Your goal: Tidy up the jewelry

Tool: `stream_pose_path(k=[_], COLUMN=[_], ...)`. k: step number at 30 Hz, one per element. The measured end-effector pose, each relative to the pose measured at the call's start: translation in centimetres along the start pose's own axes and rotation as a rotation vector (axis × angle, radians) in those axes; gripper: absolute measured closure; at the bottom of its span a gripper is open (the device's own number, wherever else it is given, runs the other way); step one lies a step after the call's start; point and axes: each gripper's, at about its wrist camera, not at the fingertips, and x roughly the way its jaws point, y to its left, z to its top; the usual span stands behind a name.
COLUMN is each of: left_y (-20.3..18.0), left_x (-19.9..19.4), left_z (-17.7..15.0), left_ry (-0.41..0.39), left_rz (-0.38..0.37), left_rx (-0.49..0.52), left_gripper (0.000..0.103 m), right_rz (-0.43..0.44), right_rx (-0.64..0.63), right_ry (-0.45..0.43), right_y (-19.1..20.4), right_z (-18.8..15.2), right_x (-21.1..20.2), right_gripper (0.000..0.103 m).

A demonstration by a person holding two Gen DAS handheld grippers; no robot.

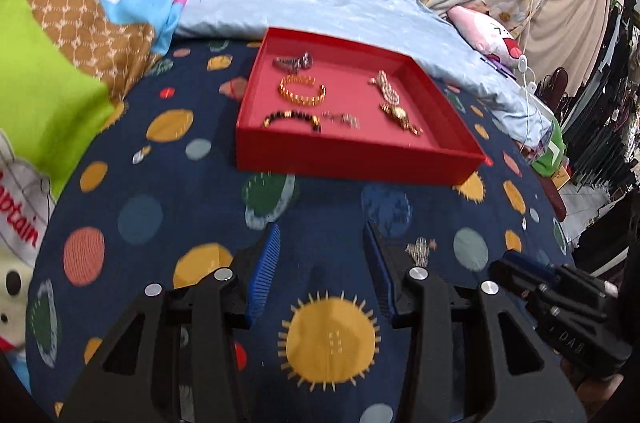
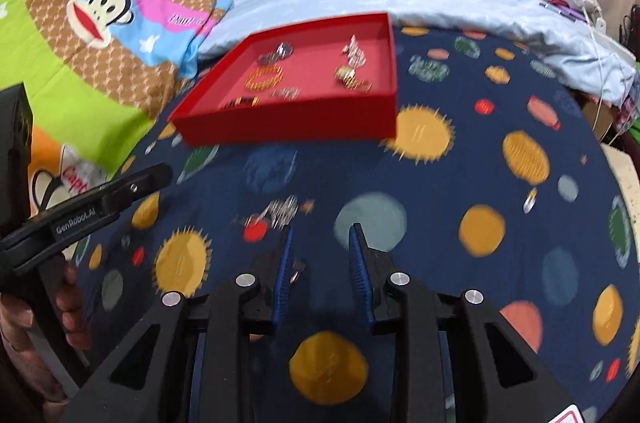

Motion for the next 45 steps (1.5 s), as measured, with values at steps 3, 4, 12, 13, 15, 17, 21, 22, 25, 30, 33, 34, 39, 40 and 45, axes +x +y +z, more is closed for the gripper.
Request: stream_pose_path(k=[3,4,12,13,15,17,21,22,25,30,33,34,39,40,45], left_y=[0.1,0.2,0.9,1.0,1.1,1.1,0.9,0.9,0.7,0.4,0.1,-0.1,-1.5,-1.8,-3.8], left_x=[-0.1,-0.1,-0.3,-0.3,-0.3,-0.3,-0.3,-0.3,-0.2,-0.1,0.0,0.1,0.9,1.3,2.8], left_z=[-0.8,-1.0,-2.0,-2.0,-2.1,-2.1,-2.2,-2.2,-2.3,-2.3,-2.4,-2.4,-2.5,-2.5,-2.3], left_ry=[0.014,0.018,0.04,0.041,0.043,0.045,0.048,0.049,0.051,0.056,0.064,0.066,0.08,0.086,0.1], left_rz=[0.004,0.006,0.012,0.011,0.007,0.004,-0.002,-0.004,-0.006,-0.014,-0.021,-0.024,-0.04,-0.045,-0.081], left_rx=[-0.005,-0.004,-0.014,-0.017,-0.02,-0.019,-0.017,-0.017,-0.014,-0.013,-0.008,-0.007,0.013,0.014,0.024], left_gripper=[0.061,0.061,0.061,0.061,0.061,0.061,0.061,0.061,0.061,0.061,0.06,0.06,0.053,0.053,0.053], right_rz=[0.01,0.011,0.005,0.001,-0.001,-0.011,-0.037,-0.042,-0.057,-0.055,-0.06,-0.059,-0.055,-0.057,-0.066], right_rx=[-0.006,-0.007,-0.029,-0.032,-0.035,-0.044,-0.078,-0.082,-0.086,-0.086,-0.088,-0.084,-0.046,-0.036,0.003], right_ry=[0.032,0.036,0.054,0.053,0.055,0.049,0.039,0.038,0.035,0.035,0.033,0.031,0.014,0.01,-0.001], right_y=[0.8,1.0,2.2,2.3,2.4,2.7,3.3,3.3,3.2,3.0,3.0,2.9,1.8,1.4,-0.3], right_z=[-1.2,-1.4,-1.7,-1.7,-1.7,-1.8,-1.8,-1.7,-1.6,-1.5,-1.5,-1.5,-1.3,-1.2,-1.1], right_x=[0.9,1.0,2.3,2.5,2.7,2.9,3.2,3.2,3.4,3.4,3.3,3.1,2.0,1.6,0.5], right_gripper=[0.076,0.076,0.07,0.07,0.069,0.069,0.071,0.072,0.081,0.083,0.083,0.083,0.083,0.083,0.083])
